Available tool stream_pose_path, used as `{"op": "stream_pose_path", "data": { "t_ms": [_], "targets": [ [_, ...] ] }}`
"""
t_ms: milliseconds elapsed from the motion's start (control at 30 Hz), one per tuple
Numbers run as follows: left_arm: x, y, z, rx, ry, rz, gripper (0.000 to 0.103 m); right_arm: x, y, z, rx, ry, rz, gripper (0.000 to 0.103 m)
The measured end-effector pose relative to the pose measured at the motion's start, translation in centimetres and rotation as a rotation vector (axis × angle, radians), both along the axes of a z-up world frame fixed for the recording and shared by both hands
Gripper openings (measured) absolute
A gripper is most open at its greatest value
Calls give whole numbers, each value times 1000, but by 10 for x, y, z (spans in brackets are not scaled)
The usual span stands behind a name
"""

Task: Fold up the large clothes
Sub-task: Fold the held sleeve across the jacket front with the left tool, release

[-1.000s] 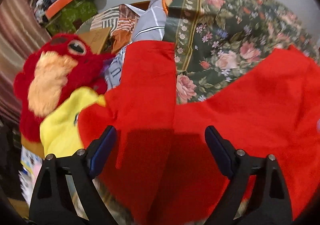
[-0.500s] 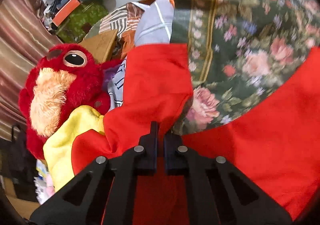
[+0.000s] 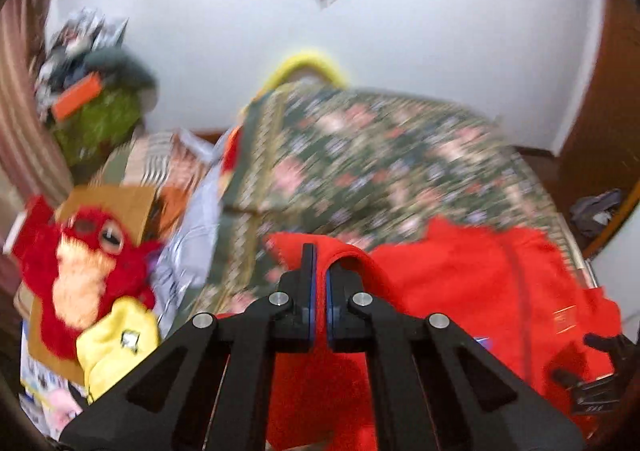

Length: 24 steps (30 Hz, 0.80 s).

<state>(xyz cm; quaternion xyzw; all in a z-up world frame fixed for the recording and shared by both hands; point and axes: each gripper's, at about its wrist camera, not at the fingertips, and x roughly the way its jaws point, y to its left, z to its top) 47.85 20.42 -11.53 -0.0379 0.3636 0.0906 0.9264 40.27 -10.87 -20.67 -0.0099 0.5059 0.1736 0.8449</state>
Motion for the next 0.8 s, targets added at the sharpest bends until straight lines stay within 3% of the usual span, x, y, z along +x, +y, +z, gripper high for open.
{"op": "stream_pose_path", "data": {
  "t_ms": [133, 267, 400, 567, 667, 800],
  "targets": [
    [-1, -66, 22, -44, -45, -109, 3, -9, -19, 12, 44, -14, -14, 103],
    [0, -123, 21, -75, -30, -212, 3, -18, -38, 20, 114, 13, -12, 103],
    [-4, -166, -4, -101, 30, -306, 3, -28, -55, 27, 143, 15, -19, 103],
    [-19, -209, -56, -88, 173, -390, 3, -37, -70, 26, 138, 31, -40, 103],
    [-31, -229, -85, -91, 281, -437, 13, -42, -75, 23, 138, 38, -57, 103],
    [-54, -241, -105, -119, 356, -490, 42, -43, -79, 20, 150, 55, -76, 103]
  ]
}}
